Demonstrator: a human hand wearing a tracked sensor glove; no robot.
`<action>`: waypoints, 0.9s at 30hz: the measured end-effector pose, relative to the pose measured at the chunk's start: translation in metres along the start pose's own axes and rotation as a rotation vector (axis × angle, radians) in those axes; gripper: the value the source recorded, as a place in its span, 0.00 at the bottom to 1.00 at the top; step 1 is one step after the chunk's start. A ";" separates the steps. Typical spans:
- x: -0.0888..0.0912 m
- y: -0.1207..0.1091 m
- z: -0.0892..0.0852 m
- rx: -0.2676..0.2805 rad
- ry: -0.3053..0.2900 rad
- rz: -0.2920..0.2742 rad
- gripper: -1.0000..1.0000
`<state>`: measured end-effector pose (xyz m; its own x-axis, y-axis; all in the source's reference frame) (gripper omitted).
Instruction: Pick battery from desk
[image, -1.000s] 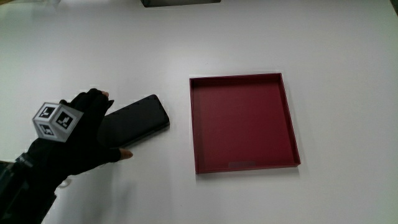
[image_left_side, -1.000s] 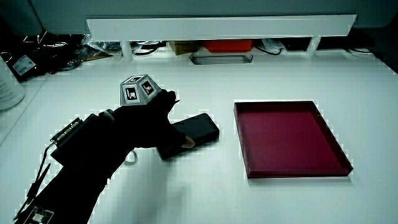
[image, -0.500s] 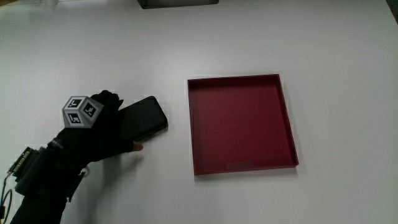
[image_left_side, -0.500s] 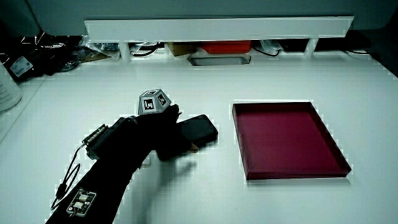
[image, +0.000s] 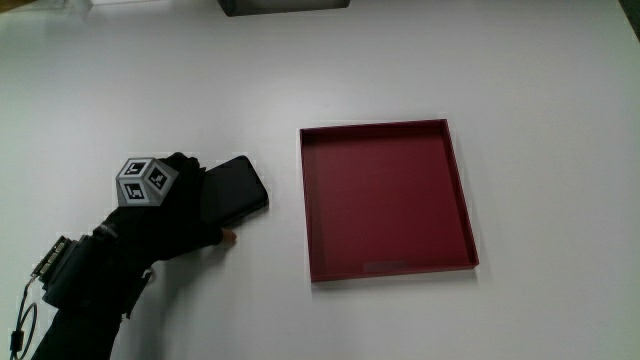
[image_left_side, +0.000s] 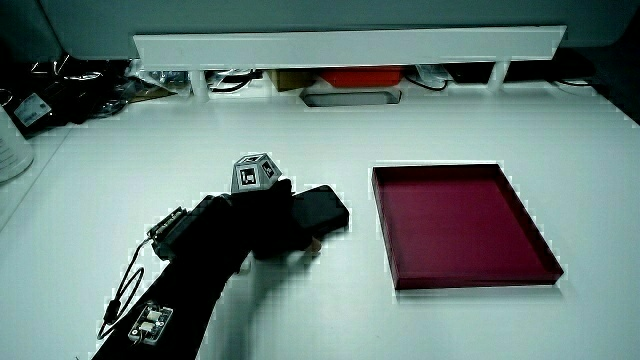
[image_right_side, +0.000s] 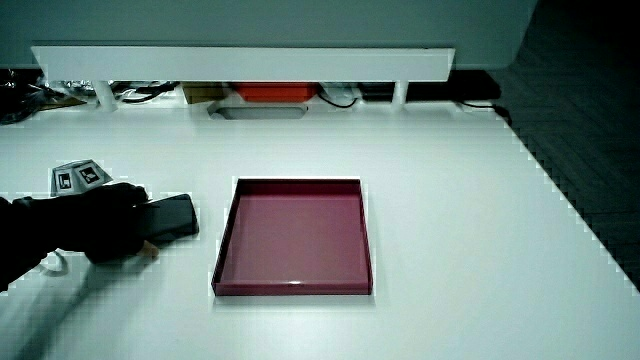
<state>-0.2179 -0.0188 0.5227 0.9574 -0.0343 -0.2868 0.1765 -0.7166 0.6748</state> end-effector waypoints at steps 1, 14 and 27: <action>0.003 -0.002 0.002 0.005 0.024 -0.010 0.61; -0.001 -0.005 -0.002 0.096 -0.021 -0.059 0.97; 0.056 -0.005 0.018 0.155 -0.213 -0.306 1.00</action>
